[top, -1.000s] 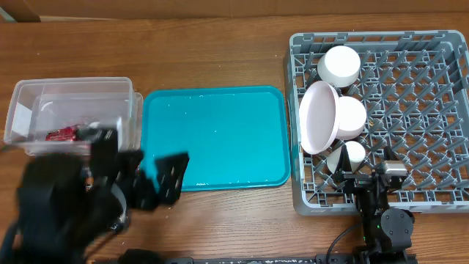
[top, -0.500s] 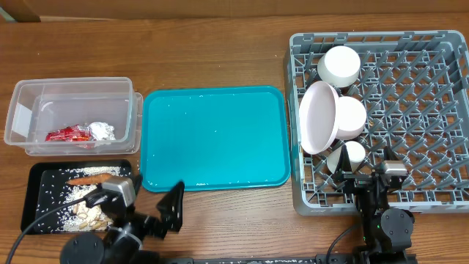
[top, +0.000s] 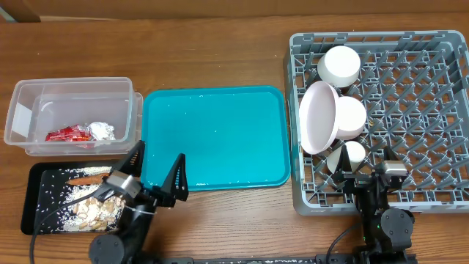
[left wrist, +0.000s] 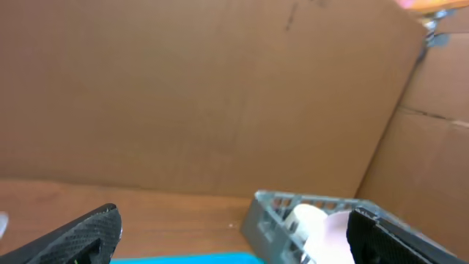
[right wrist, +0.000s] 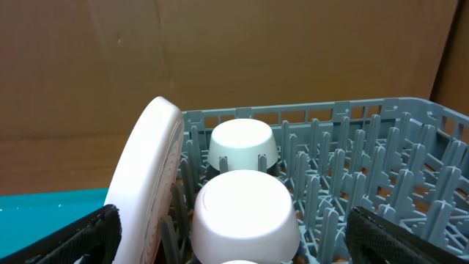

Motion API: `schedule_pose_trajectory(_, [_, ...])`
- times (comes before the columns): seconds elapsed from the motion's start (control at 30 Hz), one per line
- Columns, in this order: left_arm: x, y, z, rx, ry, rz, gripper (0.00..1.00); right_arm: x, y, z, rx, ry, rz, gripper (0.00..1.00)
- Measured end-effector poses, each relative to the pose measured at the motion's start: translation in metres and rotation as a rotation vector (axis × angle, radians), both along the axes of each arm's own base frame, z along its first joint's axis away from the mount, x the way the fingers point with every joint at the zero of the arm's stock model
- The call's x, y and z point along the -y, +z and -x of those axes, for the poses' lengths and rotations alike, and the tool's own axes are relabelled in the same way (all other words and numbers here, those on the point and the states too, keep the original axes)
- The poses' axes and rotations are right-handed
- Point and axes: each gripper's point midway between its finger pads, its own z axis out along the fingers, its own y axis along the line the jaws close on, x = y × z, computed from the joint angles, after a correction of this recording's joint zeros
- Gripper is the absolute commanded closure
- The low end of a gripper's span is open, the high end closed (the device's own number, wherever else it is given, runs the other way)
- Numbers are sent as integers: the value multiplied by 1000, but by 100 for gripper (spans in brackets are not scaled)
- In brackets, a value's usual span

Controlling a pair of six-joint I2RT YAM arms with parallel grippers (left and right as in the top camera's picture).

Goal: Sort waste into correct bins and load items into the dishwasher

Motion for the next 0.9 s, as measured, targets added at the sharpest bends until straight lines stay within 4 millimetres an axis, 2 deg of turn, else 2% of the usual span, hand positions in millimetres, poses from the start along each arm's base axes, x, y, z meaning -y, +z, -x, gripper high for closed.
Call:
schedule_pose_trajectory(0.17, [-2, -37, -11, -72, 22, -5, 0, 0, 0, 0, 0, 0, 0, 0])
schedule_pose_trajectory(0.37, [-4, -66, -15, -110, 35, -15, 0, 0, 0, 0, 0, 0, 0, 0])
schedule_pose_trajectory(0.6, [-15, -116, -19, -291, 102, -73, 0, 0, 0, 0, 0, 0, -1, 0])
schedule_pose_trajectory(0.9, [-35, -118, -23, -264, 210, -215, 0, 0, 0, 0, 0, 0, 0, 0])
